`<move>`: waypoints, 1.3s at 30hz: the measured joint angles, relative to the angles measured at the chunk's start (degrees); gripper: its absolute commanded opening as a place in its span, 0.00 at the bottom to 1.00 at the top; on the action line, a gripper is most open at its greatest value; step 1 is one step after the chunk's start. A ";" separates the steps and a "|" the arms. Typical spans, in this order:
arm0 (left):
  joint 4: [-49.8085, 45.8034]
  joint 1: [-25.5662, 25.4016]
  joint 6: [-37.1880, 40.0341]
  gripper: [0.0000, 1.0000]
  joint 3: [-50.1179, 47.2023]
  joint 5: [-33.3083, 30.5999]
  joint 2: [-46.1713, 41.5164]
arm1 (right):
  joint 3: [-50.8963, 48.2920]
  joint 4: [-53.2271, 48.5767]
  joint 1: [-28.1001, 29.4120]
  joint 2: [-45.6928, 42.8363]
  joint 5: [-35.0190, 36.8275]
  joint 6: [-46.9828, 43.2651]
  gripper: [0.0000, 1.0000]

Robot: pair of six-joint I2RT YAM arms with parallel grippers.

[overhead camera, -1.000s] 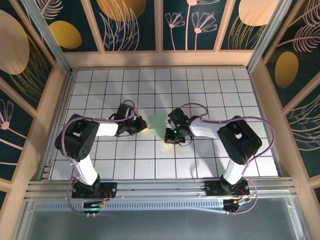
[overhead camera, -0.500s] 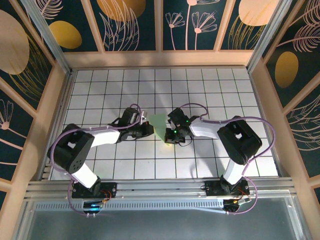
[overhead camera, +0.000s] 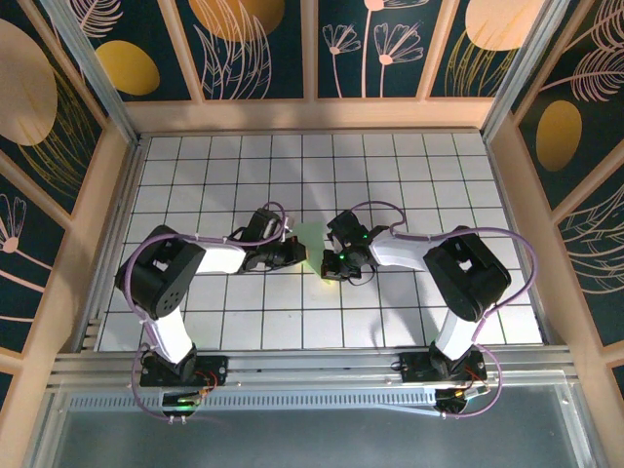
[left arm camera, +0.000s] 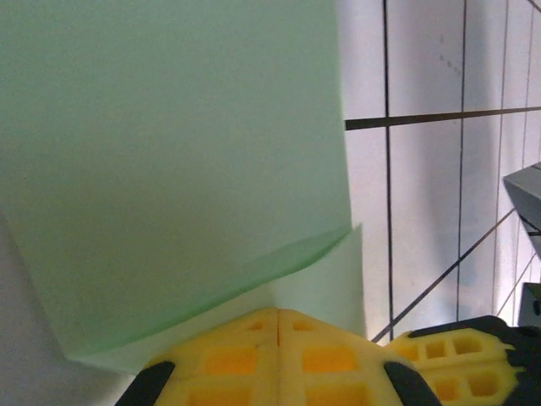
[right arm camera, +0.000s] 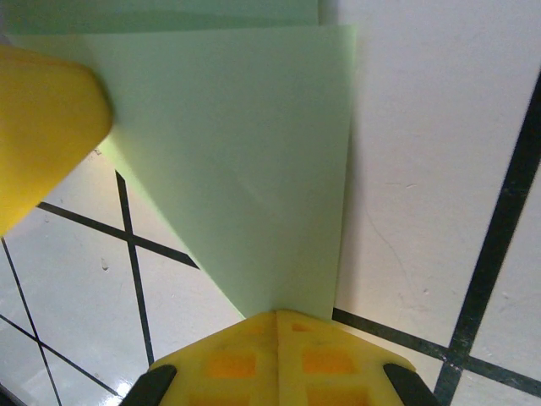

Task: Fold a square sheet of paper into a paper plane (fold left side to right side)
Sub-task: Third fold the triangle at the center of the table.

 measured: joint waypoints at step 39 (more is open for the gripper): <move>-0.87 -0.48 0.42 0.00 0.24 -2.69 0.61 | 3.82 6.19 0.17 3.61 -2.40 3.23 0.00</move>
